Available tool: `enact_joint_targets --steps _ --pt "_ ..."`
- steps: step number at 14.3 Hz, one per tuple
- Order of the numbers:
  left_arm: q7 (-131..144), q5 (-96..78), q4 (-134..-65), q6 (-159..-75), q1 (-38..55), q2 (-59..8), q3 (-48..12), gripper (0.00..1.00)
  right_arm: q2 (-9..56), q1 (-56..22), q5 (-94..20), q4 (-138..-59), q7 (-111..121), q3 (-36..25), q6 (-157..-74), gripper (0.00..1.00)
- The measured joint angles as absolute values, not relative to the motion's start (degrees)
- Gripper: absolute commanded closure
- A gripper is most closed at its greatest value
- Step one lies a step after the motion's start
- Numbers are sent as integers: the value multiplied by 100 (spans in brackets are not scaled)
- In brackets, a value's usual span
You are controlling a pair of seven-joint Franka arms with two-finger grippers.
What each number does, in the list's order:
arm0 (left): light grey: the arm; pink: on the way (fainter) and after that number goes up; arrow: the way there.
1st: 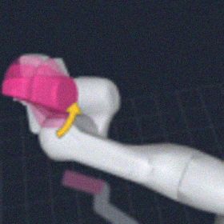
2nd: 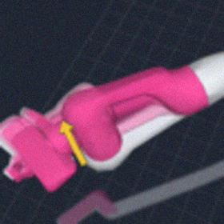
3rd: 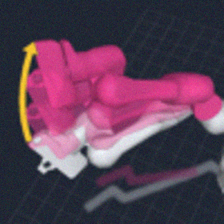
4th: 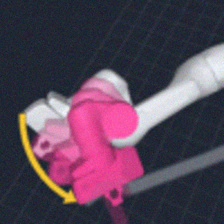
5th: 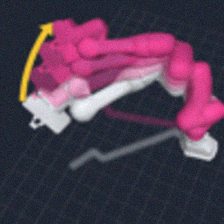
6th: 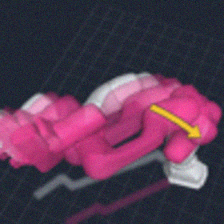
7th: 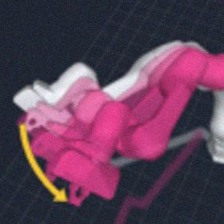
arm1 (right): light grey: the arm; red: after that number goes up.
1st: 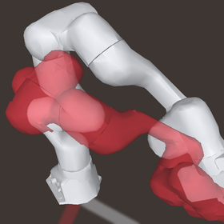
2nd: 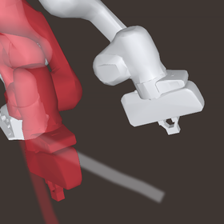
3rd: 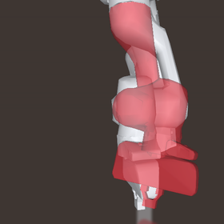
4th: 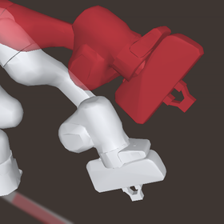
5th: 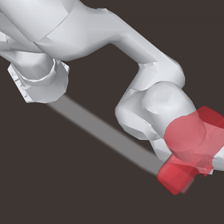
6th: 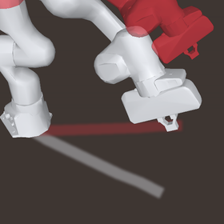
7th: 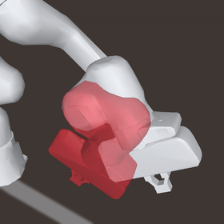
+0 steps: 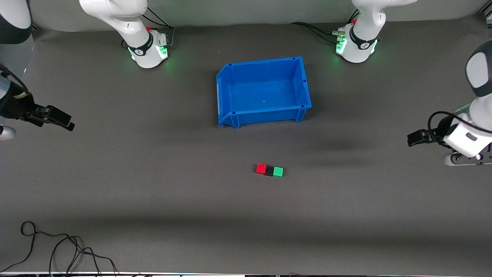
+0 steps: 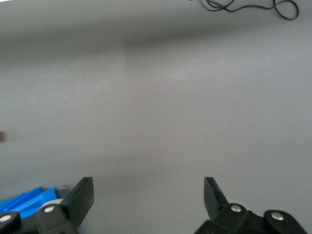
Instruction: Attach green and red cubes to black cube
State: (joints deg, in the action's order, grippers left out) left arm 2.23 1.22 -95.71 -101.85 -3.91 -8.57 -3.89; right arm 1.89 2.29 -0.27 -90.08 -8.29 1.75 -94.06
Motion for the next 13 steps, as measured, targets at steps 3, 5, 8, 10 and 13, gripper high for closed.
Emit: enact_joint_targets --steps 3,5,8,10,13 --pt "157 124 -9570 -10104 -395 -692 -389 0 187 229 -27 -9016 -562 39 -9395 0" --pt "157 124 -9537 -10104 -395 -678 -392 0 186 228 -27 -9017 -521 20 -9360 0" --pt "150 125 -9431 -10103 -395 -685 -393 0 182 228 -27 -9017 -341 -5 -9347 0" --pt "144 125 -9377 -9989 -395 -694 -393 0 182 228 -28 -9017 -313 -45 -9346 0" --pt "144 125 -9375 -9857 -395 -712 -393 0 181 225 -29 -9017 -313 -51 -9333 0"
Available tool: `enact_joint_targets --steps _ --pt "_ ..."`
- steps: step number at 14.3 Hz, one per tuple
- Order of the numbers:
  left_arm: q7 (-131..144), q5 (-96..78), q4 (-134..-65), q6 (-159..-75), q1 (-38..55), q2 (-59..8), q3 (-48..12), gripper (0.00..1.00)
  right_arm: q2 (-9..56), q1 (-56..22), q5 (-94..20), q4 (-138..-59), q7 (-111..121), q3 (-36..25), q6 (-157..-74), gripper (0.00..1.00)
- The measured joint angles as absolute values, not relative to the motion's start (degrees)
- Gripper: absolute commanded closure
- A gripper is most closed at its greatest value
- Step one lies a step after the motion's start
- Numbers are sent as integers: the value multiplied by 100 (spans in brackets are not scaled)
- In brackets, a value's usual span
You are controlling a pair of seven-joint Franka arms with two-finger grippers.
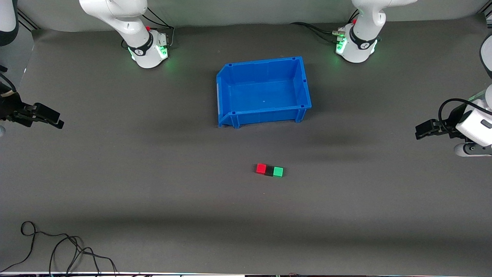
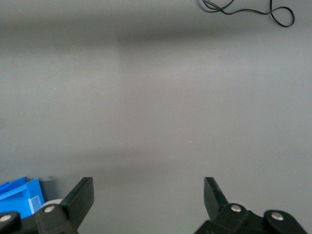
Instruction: Attach green and red cubes to black cube
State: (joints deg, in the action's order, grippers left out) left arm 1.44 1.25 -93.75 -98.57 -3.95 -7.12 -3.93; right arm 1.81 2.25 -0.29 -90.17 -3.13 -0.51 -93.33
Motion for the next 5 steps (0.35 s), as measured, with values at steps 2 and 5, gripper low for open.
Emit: enact_joint_targets --steps 2,5 --pt "144 125 -9375 -9855 -395 -737 -393 0 181 214 -30 -9017 -313 -50 -9330 0" --pt "119 125 -9372 -9863 -395 -752 -393 0 181 206 -30 -9017 -313 -41 -9326 0"
